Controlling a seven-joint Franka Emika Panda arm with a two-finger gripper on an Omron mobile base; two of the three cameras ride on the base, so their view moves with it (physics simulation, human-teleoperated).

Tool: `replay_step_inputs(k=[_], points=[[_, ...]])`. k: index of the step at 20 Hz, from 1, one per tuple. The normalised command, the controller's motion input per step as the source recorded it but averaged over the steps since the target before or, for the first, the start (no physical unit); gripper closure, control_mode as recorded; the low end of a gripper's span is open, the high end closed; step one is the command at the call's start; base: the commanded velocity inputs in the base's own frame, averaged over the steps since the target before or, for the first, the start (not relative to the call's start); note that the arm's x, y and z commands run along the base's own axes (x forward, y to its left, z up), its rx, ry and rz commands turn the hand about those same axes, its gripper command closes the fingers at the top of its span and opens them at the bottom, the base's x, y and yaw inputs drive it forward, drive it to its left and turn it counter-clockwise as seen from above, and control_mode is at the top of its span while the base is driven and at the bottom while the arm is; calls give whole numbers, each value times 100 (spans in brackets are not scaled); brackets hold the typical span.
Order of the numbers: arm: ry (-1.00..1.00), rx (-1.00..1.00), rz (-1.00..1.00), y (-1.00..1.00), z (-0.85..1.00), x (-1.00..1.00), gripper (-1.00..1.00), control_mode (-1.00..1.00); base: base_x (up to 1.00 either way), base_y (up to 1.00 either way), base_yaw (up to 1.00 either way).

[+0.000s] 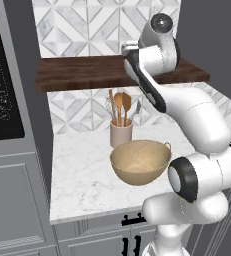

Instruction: Open the cabinet, pick up the bread from the cabinet and place it in the basket. Then move the basket to the dining counter.

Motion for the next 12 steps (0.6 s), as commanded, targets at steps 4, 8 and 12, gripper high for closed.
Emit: replay_step_inputs(k=[4, 8, 12], points=[[0, 20, -14, 10, 30, -100, 100, -100, 0, 0, 0], [3, 12, -7, 1, 10, -100, 100, -100, 0, 0, 0], [24, 0, 0, 2, -48, -100, 100, -100, 0, 0, 0]])
